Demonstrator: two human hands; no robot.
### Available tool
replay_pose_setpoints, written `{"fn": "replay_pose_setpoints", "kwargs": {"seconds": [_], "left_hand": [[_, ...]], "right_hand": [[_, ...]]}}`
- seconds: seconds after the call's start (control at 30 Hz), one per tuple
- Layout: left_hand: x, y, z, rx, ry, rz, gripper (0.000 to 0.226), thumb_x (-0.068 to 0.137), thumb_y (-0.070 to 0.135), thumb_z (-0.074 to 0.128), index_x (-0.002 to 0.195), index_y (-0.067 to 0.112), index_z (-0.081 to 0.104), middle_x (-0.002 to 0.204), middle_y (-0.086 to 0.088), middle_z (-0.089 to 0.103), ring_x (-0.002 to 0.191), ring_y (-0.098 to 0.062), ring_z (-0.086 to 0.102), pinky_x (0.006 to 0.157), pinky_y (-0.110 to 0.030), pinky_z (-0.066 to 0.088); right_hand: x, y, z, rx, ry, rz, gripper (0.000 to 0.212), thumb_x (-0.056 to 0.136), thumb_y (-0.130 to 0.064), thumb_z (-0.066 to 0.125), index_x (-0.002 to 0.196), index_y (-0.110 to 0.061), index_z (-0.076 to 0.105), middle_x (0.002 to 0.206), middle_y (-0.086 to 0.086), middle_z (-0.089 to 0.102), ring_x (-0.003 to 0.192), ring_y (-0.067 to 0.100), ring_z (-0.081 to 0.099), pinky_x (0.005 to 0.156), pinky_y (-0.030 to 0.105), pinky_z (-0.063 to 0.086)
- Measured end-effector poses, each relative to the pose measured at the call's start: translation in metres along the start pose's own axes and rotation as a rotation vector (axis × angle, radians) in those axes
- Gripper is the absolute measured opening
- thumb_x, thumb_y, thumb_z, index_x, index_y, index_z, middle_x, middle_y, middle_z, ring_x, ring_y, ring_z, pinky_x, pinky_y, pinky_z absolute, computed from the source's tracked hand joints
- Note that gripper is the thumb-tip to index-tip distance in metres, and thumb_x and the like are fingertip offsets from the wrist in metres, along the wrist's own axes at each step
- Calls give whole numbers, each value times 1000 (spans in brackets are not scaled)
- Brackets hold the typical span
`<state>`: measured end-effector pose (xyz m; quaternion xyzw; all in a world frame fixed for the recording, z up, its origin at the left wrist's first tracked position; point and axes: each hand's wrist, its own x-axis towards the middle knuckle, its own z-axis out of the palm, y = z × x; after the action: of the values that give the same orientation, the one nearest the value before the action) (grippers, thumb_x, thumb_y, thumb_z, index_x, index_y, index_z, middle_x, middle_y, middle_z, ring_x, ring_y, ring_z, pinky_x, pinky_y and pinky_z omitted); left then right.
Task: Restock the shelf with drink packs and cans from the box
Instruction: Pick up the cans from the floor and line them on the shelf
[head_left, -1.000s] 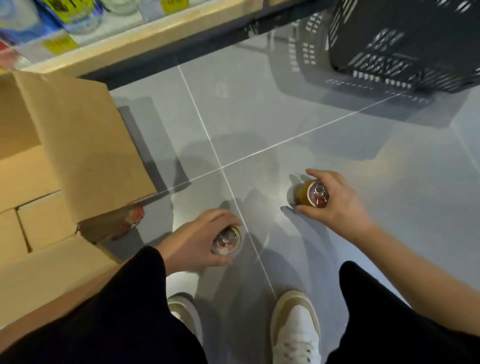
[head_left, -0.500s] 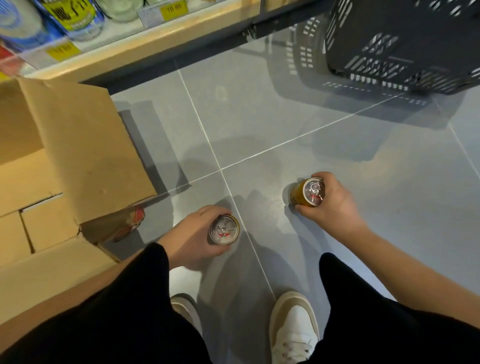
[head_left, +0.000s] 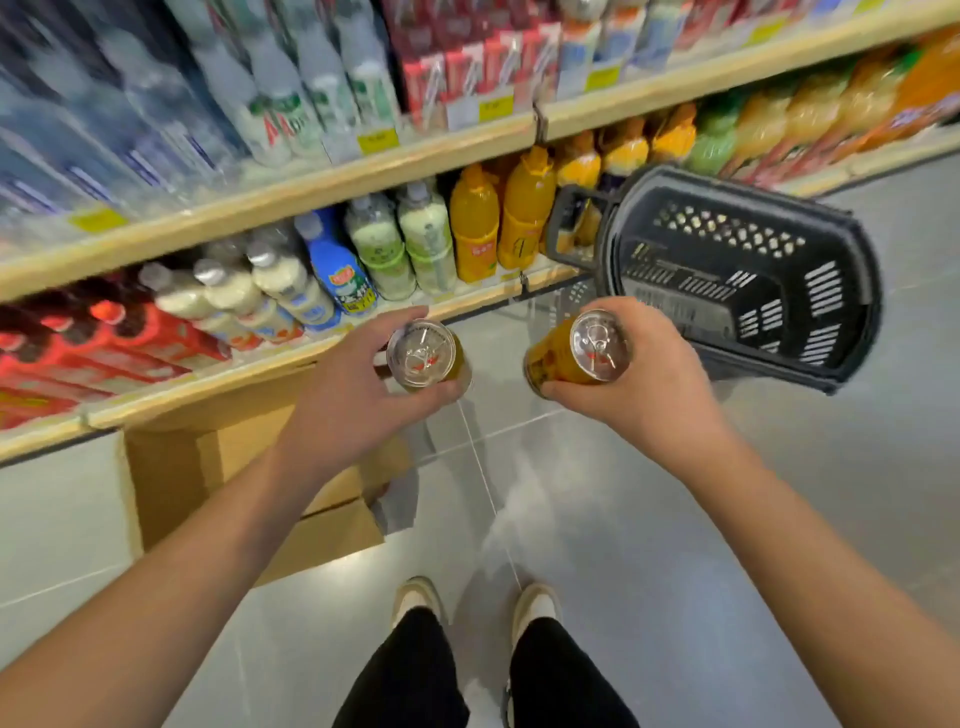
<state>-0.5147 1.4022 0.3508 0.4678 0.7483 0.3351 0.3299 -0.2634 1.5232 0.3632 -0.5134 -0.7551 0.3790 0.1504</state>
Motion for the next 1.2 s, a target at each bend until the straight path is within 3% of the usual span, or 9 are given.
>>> {"fn": "replay_pose_setpoints", "kwargs": {"seconds": [0.07,0.17,0.33,0.5,0.67,0.77,0.93,1.07,1.2], "left_hand": [[-18,78,-59,-28,26,15,82,62,59,84,137,41,56,126,31,59,115,6,60,99,-25,51],[-47,183,-137,-45,89,72,74,60,60,84,127,45,54,118,27,65,109,3,64,90,-27,56],[-88,310,-235,-72,227,152,73,55,66,82,121,51,55,112,29,68,100,5,68,81,-23,57],[-122,392,-291,-127,357,298,64,64,63,82,123,49,61,117,24,69,110,1,65,94,-37,55],[-148,427,-318,-79,504,351,59,68,63,82,121,58,59,116,35,64,108,12,59,84,-20,50],[-153,433,-329,-100,573,365,60,66,64,82,122,56,60,116,34,65,106,12,60,77,-10,49],[-138,430,-352,-122,596,359,61,66,62,82,123,52,62,116,30,67,106,9,62,79,-14,49],[-111,422,-381,-108,618,374,60,66,65,80,122,53,61,115,33,66,105,12,61,73,-8,50],[-77,415,-416,-125,625,390,57,70,63,80,123,50,61,117,31,66,108,12,59,71,-5,50]], "right_hand": [[-11,-75,-63,34,9,-55,80,55,-54,90,125,-44,55,117,-21,56,95,-19,49,78,-4,34],[-34,-171,-150,121,38,-114,93,47,-62,86,131,-49,51,113,-36,62,101,-17,58,77,1,42],[-63,-288,-250,183,109,-333,78,44,-70,84,113,-56,50,111,-48,57,98,-23,57,73,-3,40],[-79,-366,-305,247,148,-527,75,48,-68,85,114,-55,53,108,-42,63,95,-17,62,71,-1,43],[-88,-411,-331,263,151,-644,79,52,-75,81,123,-57,51,114,-47,56,102,-21,56,76,10,47],[-84,-428,-333,286,148,-673,78,52,-76,82,122,-59,51,115,-42,59,102,-19,58,71,6,50],[-60,-455,-321,274,116,-664,76,55,-68,85,124,-58,53,113,-34,64,104,-11,60,81,13,48],[-29,-479,-309,243,113,-677,66,57,-64,87,112,-65,51,111,-46,57,100,-21,57,67,0,48],[8,-506,-297,247,119,-678,66,58,-62,88,114,-61,54,110,-44,60,98,-18,59,67,3,50]]}}
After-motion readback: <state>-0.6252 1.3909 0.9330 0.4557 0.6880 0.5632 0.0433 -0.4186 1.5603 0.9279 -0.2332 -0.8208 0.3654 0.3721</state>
